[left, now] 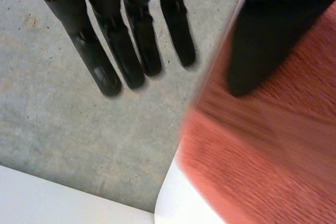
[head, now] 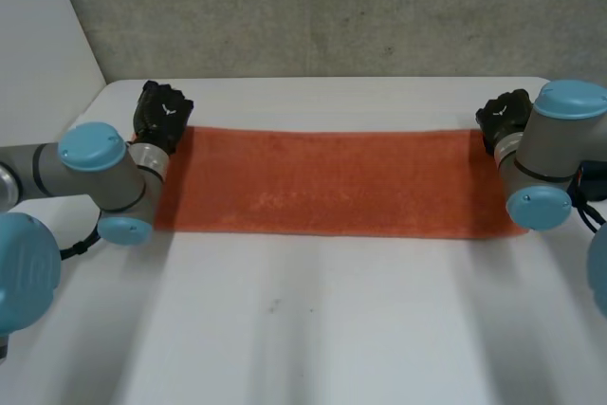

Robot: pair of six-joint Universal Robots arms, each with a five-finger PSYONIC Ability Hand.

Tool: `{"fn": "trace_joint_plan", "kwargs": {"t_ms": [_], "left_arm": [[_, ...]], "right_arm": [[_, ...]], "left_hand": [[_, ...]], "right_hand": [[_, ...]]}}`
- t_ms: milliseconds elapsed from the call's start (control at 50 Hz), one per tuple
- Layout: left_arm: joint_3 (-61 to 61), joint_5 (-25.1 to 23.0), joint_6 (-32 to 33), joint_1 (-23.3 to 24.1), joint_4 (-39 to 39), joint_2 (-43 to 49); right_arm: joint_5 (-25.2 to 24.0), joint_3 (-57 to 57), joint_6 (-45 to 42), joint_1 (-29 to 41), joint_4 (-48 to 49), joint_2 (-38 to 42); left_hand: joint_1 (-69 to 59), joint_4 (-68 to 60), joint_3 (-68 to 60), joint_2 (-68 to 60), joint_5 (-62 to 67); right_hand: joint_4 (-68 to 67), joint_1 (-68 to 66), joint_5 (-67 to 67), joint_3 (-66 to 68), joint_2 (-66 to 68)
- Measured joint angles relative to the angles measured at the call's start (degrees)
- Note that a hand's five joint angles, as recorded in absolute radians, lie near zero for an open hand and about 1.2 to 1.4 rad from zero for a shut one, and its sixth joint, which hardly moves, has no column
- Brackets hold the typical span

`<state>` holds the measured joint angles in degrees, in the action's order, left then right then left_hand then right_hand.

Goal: Fold the laundry.

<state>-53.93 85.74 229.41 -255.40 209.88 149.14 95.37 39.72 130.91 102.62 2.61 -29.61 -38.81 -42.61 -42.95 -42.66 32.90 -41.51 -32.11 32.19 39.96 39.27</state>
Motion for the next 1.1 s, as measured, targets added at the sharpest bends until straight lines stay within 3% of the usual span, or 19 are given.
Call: {"fn": "trace_joint_plan", "kwargs": {"t_ms": [20, 40, 80, 200, 360, 520, 660, 840, 920, 980, 1020, 1100], "left_arm": [[0.1, 0.0, 0.0, 0.2, 0.2, 0.3], [-0.3, -0.2, -0.1, 0.6, 1.0, 0.6], [-0.7, -0.2, -0.2, 0.9, 1.5, 0.7], [-7.7, -0.1, -0.3, 2.6, 8.7, -3.3], [-22.0, 1.1, -2.7, 3.4, 14.8, -15.2], [-39.1, 1.8, -15.8, 3.6, 14.8, -30.2], [-46.6, 1.8, -25.1, 4.0, 14.6, -35.0], [-47.4, 2.2, -26.7, 4.3, 14.6, -34.5], [-47.2, 2.4, -26.5, 4.2, 14.6, -34.2], [-47.1, 2.4, -26.4, 4.2, 14.5, -34.1], [-47.2, 2.4, -26.4, 4.2, 14.5, -34.1], [-47.2, 2.4, -26.3, 4.2, 14.5, -34.2]], "right_arm": [[0.3, -0.7, 0.0, 0.1, -0.2, 0.5], [1.1, -2.1, 0.2, 0.6, -1.0, 1.5], [1.5, -2.5, 0.3, 0.8, -1.4, 1.8], [2.2, 1.6, 6.5, 2.3, -4.9, -2.8], [-5.1, 21.1, 18.8, 0.0, -5.7, -22.0], [-16.7, 41.1, 21.0, -6.9, -5.7, -31.6], [-20.4, 48.0, 20.5, -10.1, -2.6, -31.2], [-21.3, 49.1, 20.1, -11.1, 5.1, -26.2], [-21.2, 48.1, 19.8, -11.0, 6.7, -24.4], [-21.1, 47.6, 19.6, -10.9, 7.1, -23.7], [-20.9, 47.2, 19.4, -10.9, 7.3, -23.2], [-20.7, 46.8, 19.0, -11.0, 7.7, -22.8]], "left_hand": [[13.7, 12.1, 11.9, 12.1, -12.1], [25.4, 25.1, 25.3, 25.5, -24.7], [27.8, 30.1, 30.1, 30.1, -29.6], [27.8, 31.0, 30.8, 30.9, -29.9], [27.8, 31.0, 30.8, 30.9, -29.9], [27.8, 31.0, 30.8, 30.9, -29.9], [27.8, 31.0, 30.8, 30.9, -29.9], [27.8, 31.0, 30.8, 30.9, -29.9], [27.8, 31.0, 30.8, 30.9, -29.9], [27.8, 31.0, 30.8, 30.9, -29.9], [27.8, 31.0, 30.8, 30.9, -29.9], [27.8, 31.0, 30.8, 30.9, -29.9]], "right_hand": [[0.0, 0.0, 0.0, 0.0, 0.0], [13.4, 12.4, -13.6, -12.5, -13.8], [26.3, 19.9, -26.3, -25.4, -24.8], [27.8, 20.4, -28.0, -27.7, -26.5], [27.8, 20.4, -28.0, -27.7, -26.5], [27.8, 20.4, -28.0, -27.7, -26.5], [27.6, 20.1, -27.8, -26.3, -25.6], [17.0, 11.2, -18.5, -15.6, -15.4], [4.0, -0.5, -6.1, -2.3, -1.6], [1.5, -2.4, -3.7, 0.2, 1.0], [-12.8, -13.5, 10.0, 14.3, 16.0], [-26.1, -22.4, 23.4, 27.1, 27.7]]}}
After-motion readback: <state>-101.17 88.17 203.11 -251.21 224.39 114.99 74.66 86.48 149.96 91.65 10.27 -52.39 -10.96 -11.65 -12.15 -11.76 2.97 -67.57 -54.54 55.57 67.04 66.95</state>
